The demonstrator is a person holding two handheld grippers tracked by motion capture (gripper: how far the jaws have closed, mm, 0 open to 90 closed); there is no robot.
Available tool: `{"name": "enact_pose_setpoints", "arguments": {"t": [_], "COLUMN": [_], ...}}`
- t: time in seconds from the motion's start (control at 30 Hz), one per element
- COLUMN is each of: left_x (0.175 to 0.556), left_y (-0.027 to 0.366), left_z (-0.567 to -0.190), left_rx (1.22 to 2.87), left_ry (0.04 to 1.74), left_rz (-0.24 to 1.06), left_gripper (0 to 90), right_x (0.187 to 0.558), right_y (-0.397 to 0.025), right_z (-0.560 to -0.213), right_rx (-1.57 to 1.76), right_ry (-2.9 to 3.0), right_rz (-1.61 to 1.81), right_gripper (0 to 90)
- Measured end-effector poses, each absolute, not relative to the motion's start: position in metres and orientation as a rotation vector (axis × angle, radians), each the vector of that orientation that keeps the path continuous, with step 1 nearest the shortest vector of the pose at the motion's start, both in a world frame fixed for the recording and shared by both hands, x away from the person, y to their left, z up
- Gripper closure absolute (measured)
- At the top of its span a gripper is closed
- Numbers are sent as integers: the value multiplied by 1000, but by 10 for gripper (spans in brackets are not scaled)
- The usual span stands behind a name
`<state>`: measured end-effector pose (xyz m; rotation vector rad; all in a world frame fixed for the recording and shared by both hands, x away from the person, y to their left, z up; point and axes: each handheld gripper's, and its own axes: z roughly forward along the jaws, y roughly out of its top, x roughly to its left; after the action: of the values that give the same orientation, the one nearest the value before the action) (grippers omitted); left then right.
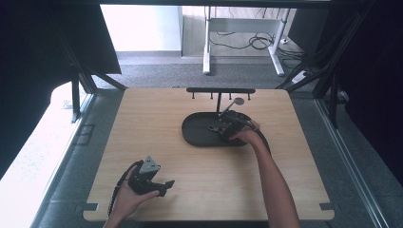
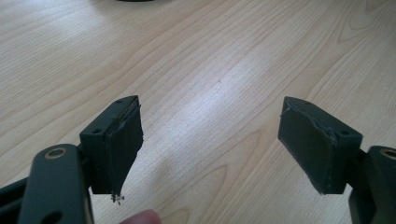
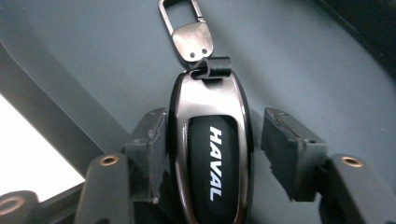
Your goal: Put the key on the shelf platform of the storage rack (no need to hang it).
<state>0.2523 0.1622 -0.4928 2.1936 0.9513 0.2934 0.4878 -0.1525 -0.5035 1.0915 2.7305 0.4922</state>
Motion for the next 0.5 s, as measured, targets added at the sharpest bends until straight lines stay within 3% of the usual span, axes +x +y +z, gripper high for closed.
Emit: {"name": "enact_pose_setpoints", "arguments": {"t": [0.13,0.5], "left_x": [252,251], "left_y": [162,167], "left_z": [-493,-491], "left_rx": [2194,2171], "left_ry": [951,969], "left_rz": [294,289], "left_gripper": [224,225], "right_x": [484,462], "right_y": [-151,-144], "right_z": [-497,-466], "right_rx": [1073,1013], "right_ry": [2700,2599], "right_rz": [513,630], "right_gripper": [363,345]}}
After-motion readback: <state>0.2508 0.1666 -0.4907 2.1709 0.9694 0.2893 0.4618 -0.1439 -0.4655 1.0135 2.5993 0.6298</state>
